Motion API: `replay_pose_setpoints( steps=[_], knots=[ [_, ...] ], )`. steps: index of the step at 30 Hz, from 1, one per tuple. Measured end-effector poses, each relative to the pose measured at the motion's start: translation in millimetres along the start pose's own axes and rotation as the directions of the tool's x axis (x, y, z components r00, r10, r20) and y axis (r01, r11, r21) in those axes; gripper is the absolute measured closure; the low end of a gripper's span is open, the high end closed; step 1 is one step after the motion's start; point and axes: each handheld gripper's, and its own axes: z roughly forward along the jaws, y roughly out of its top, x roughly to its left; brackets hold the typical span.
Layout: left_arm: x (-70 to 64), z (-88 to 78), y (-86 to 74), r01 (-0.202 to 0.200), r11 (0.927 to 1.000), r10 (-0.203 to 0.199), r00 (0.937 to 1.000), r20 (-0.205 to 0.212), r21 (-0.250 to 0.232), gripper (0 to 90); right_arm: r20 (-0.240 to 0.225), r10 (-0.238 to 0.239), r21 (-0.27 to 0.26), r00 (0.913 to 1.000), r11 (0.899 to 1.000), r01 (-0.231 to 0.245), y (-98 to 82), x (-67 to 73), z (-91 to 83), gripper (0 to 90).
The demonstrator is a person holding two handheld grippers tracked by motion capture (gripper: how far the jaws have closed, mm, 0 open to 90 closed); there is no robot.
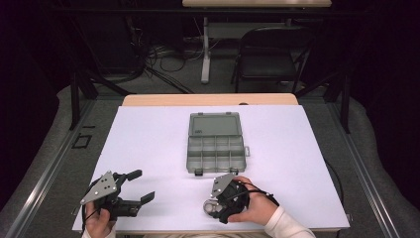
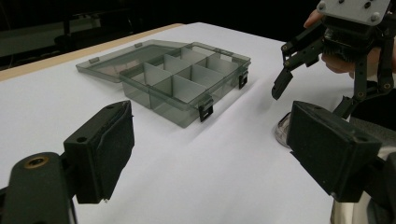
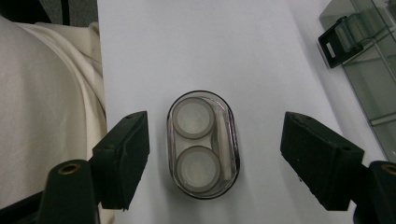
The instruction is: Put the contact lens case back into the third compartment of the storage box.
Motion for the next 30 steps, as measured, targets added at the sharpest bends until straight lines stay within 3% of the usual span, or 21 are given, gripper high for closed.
replay_pose_setpoints(
  steps=[8, 28, 30],
  knots=[
    [-0.2, 0.4, -0.1, 0.002, 1.0000, -0.002, 1.0000, -0.002, -0.001, 15.7, -0.015, 0.003, 0.012, 0.9999, 1.000, -0.003, 2.1, -1.0, 6.1, 25.2],
    [0.8, 0.3, -0.3, 0.006, 1.0000, -0.006, 1.0000, -0.004, 0.007, 15.7, -0.059, -0.023, 0.086, 0.9980, 0.996, 0.028, 0.9, -1.9, 18.0, 38.3],
    [1.3, 0.6, -0.4, 0.007, 1.0000, -0.007, 0.9999, 0.011, 0.006, 15.7, -0.060, -0.026, 0.093, 0.9978, 0.995, 0.032, 0.7, -1.5, 18.6, 38.8]
  ],
)
